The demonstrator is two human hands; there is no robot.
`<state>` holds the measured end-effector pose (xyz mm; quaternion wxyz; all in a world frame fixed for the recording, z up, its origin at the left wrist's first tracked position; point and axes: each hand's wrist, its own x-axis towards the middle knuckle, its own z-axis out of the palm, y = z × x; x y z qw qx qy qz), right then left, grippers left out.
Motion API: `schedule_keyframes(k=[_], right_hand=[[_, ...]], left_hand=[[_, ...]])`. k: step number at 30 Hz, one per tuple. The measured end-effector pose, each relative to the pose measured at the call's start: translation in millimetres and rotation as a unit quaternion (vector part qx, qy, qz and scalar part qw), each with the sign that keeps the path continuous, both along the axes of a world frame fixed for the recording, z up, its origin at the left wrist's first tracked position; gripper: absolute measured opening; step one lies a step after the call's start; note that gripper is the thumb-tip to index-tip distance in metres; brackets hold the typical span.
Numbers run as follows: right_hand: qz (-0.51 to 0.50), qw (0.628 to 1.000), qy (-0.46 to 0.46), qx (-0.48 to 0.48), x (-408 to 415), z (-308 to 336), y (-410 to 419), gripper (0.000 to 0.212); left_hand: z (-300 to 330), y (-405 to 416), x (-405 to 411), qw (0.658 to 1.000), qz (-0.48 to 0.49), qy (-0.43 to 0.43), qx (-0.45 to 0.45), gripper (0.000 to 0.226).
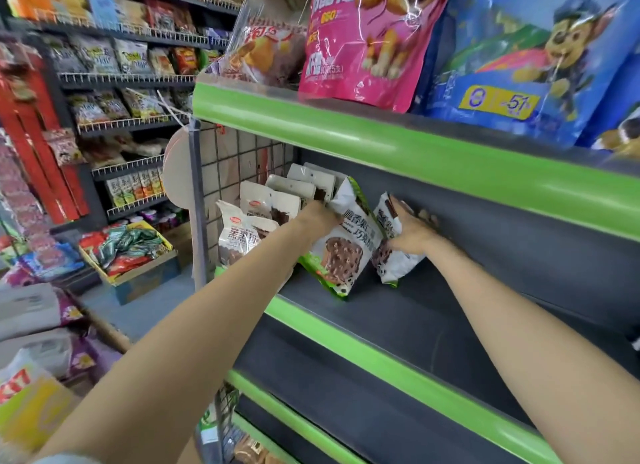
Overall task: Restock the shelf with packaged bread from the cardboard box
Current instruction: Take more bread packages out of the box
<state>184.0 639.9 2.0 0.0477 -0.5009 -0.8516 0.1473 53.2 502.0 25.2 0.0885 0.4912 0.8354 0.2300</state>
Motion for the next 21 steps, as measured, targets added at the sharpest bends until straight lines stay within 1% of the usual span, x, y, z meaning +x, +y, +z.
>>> schedule_keyframes(k=[1,2,3,4,5,6,8,9,10,11,13,14,15,16,18,19,21], right_hand=[[0.016,1.000,-0.002,0.020,1.0,1.4,0.7,0.096],[0.011,0.998,0.004,0.054,1.7,2.8,1.3,0.092],[-0.001,0.995,0.005,0.102,1.4,2.9,4.4,0.079],[-0.011,0.987,0.007,0.159,1.1,5.3,7.0,0.062],[-0.007,0.980,0.018,0.198,0.8,7.8,10.2,0.048],[0.001,0.976,0.036,0.215,0.7,9.3,14.9,0.040],[0.031,0.974,0.085,0.208,-0.6,11.1,22.0,0.041],[0.040,0.972,0.095,0.213,-1.0,9.6,25.4,0.043],[0.036,0.970,0.087,0.224,-1.6,5.8,29.6,0.044],[0.025,0.970,0.071,0.231,-2.8,1.7,33.0,0.044],[0.007,0.973,-0.016,0.230,-3.8,-6.9,36.5,0.048],[0.008,0.973,-0.047,0.225,-3.8,-9.6,37.9,0.052],[0.011,0.974,-0.053,0.222,-3.7,-10.0,40.0,0.056],[0.010,0.975,-0.045,0.218,-3.3,-7.4,40.8,0.056],[0.003,0.979,-0.010,0.204,-1.9,-0.3,43.7,0.048],[0.001,0.983,0.013,0.184,-1.0,3.1,45.4,0.045],[0.006,0.990,0.052,0.134,0.4,6.2,47.5,0.047]], left_hand=[[-6.0,0.6,3.8,0.995,-0.004,-0.079,0.053,0.053],[-5.4,1.0,6.4,0.959,0.042,-0.259,0.107,0.051],[1.7,1.5,6.1,0.920,0.060,-0.363,0.134,0.048],[3.4,-0.8,9.4,0.930,0.048,-0.334,0.147,0.045],[1.1,0.1,10.4,0.952,0.042,-0.270,0.140,0.044],[-0.4,0.3,8.4,0.960,0.048,-0.244,0.128,0.044],[-2.9,6.4,10.5,0.946,0.025,-0.284,0.152,0.045],[-4.4,9.7,12.1,0.941,0.020,-0.299,0.156,0.046],[-7.7,15.0,12.0,0.938,0.012,-0.311,0.155,0.046],[-9.0,17.6,13.2,0.934,0.007,-0.326,0.142,0.048],[-15.5,24.9,11.7,0.934,0.016,-0.338,0.115,0.052],[-18.6,28.8,9.8,0.930,0.020,-0.348,0.116,0.053],[-20.1,30.2,9.2,0.927,0.023,-0.354,0.119,0.052],[-22.2,32.3,7.7,0.925,0.026,-0.359,0.120,0.052],[-27.4,38.5,3.8,0.916,0.024,-0.376,0.136,0.049],[-28.9,40.9,2.8,0.907,0.023,-0.392,0.152,0.048],[-32.0,47.0,2.0,0.888,0.020,-0.425,0.173,0.048]])
